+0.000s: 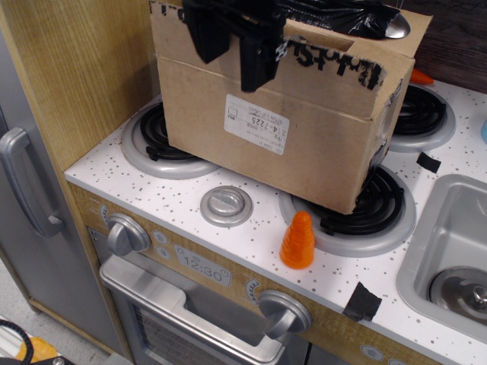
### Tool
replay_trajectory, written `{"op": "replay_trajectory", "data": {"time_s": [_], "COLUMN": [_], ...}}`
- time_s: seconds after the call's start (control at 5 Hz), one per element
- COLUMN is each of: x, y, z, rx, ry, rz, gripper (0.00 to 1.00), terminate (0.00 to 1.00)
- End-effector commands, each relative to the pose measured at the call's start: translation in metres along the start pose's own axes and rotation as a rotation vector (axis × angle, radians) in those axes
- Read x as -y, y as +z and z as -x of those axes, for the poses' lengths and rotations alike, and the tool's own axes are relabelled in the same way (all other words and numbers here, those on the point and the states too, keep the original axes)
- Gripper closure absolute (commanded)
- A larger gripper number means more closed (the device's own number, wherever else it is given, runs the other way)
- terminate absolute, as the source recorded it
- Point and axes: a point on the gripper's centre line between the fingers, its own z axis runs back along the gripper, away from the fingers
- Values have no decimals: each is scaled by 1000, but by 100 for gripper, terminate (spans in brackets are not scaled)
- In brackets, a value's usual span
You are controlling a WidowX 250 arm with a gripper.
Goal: Close small4fbox flaps
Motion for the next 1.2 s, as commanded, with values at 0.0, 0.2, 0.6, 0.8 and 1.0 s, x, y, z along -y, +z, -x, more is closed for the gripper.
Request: {"op": "replay_trajectory", "data": {"time_s": [0.0, 0.2, 0.6, 0.8, 1.0], "x": [-12, -18, -12, -16, -19], "y": [13, 8, 27, 22, 11], "z": [-30, -36, -46, -50, -51], "rx": [38, 24, 35, 24, 52], "ry": [-90, -99, -121, -120, -133], "rz": [-12, 22, -51, -17, 10], "gripper": [0, 0, 0, 0, 0], "terminate": [0, 0, 0, 0, 0]}}
